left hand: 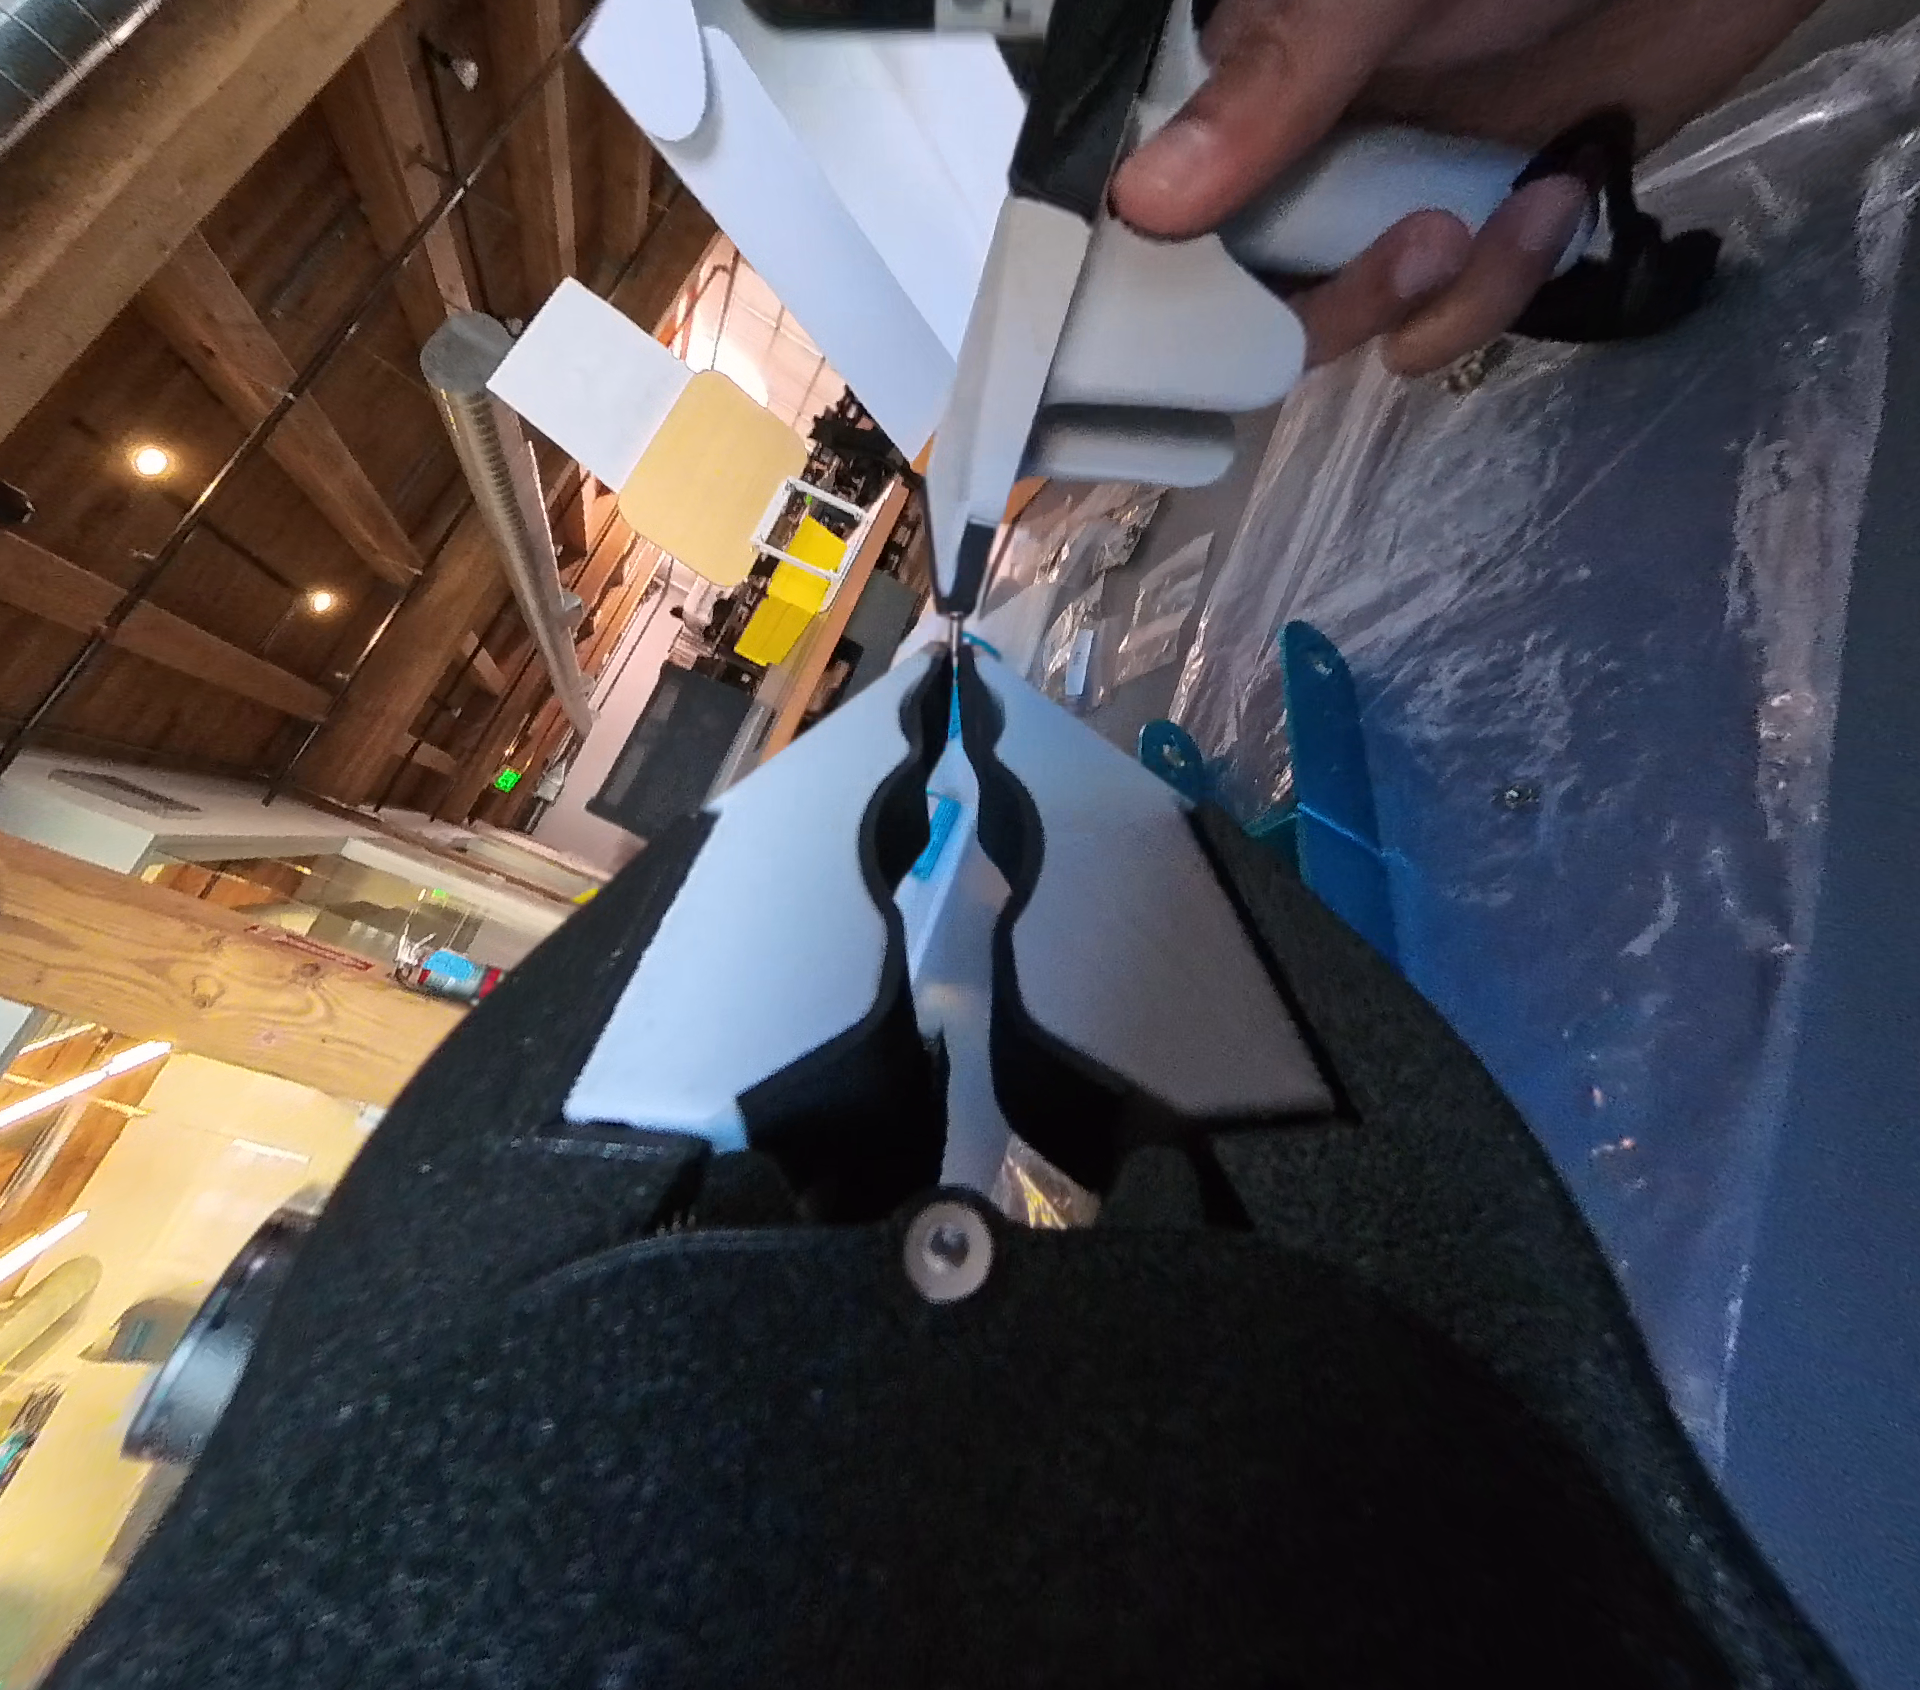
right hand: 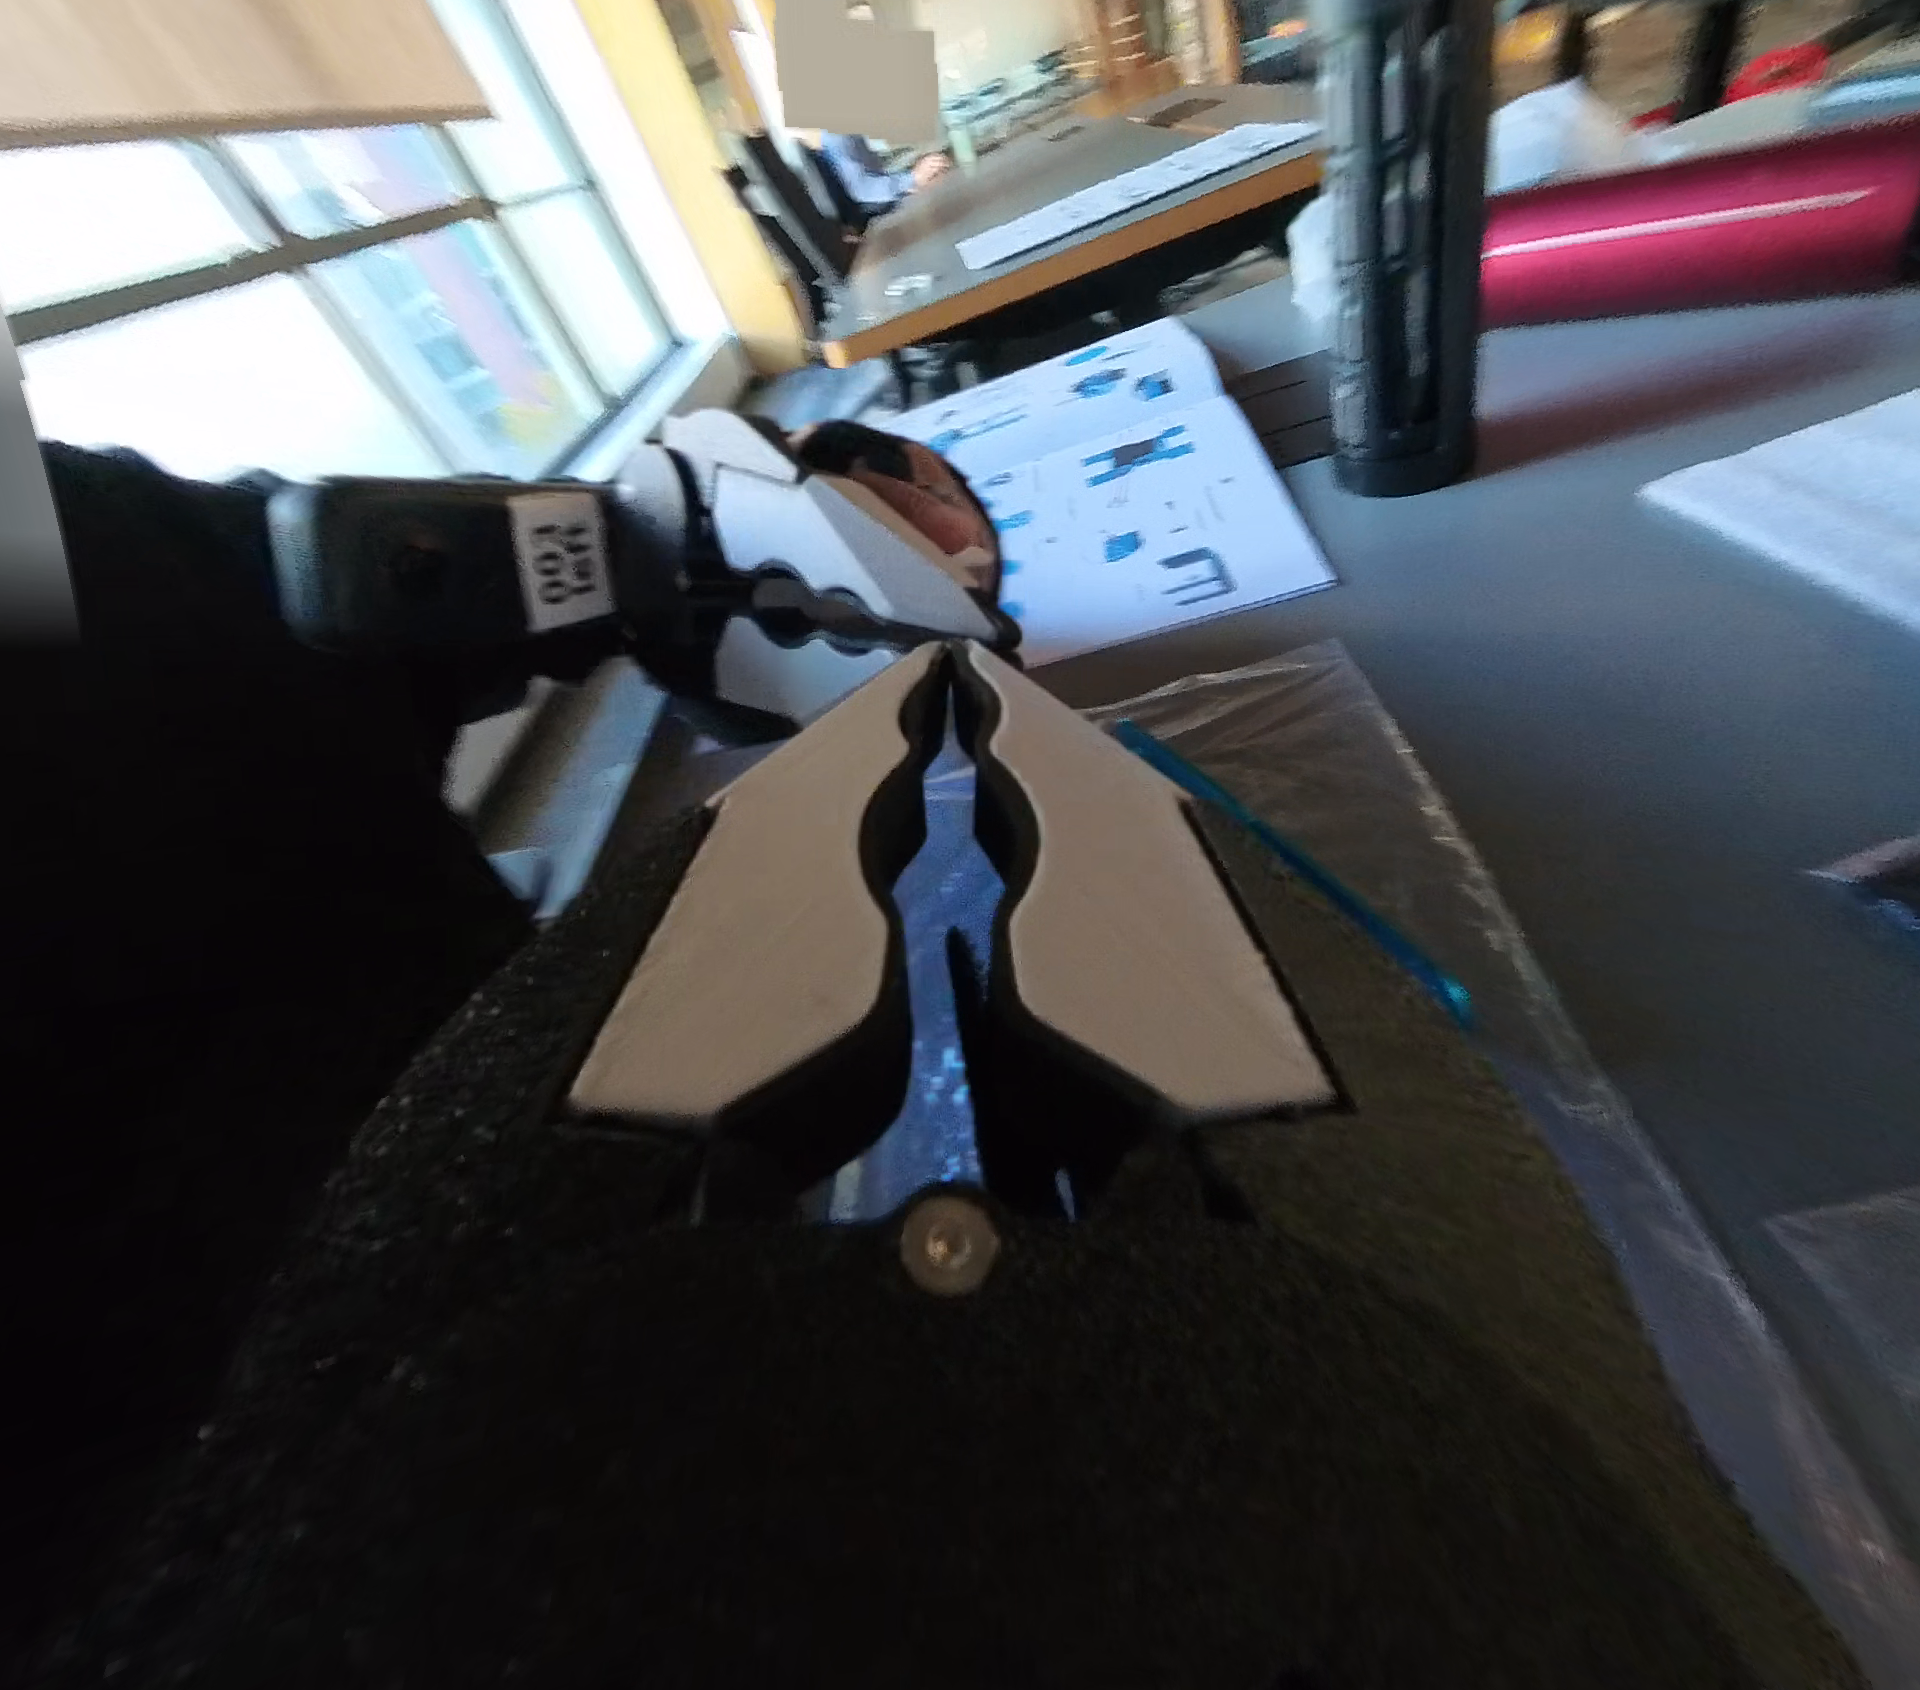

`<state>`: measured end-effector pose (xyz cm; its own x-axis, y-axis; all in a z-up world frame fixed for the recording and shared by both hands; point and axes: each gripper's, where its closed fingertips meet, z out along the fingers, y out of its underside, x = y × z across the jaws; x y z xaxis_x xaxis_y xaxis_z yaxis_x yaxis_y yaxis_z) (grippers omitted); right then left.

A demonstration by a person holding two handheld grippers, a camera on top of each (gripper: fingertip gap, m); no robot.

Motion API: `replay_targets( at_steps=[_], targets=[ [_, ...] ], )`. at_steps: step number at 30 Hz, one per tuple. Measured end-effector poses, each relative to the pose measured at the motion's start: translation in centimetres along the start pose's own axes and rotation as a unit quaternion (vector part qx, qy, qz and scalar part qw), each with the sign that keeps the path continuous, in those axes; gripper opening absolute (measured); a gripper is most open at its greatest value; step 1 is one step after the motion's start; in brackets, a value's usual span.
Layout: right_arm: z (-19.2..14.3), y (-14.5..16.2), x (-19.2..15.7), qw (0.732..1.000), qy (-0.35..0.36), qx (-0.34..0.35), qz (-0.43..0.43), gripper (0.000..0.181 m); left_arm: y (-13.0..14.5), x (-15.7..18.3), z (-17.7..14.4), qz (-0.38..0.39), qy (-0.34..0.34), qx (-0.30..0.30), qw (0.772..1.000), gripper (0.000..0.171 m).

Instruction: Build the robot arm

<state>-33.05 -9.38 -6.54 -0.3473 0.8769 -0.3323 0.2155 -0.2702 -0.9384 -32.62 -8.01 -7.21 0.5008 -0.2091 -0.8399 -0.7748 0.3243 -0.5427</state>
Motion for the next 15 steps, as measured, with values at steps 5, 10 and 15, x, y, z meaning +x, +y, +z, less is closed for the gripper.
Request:
replay_targets(
  at_steps=[5,10,15],
  targets=[
    [0.2,0.2,0.8,0.993,0.074,-0.016,-0.086,0.000,0.8,0.6,0.5,-0.011,0.008,-0.026,1.000,0.000],
    [0.1,0.4,0.9,0.991,0.082,-0.025,-0.101,0.008,1.2,0.7,0.6,-0.011,0.010,-0.036,0.999,0.000],
    [0.4,0.9,1.2,0.986,0.101,-0.044,-0.126,0.007,1.5,0.7,0.7,-0.012,0.010,-0.045,0.999,0.000]
  ],
)
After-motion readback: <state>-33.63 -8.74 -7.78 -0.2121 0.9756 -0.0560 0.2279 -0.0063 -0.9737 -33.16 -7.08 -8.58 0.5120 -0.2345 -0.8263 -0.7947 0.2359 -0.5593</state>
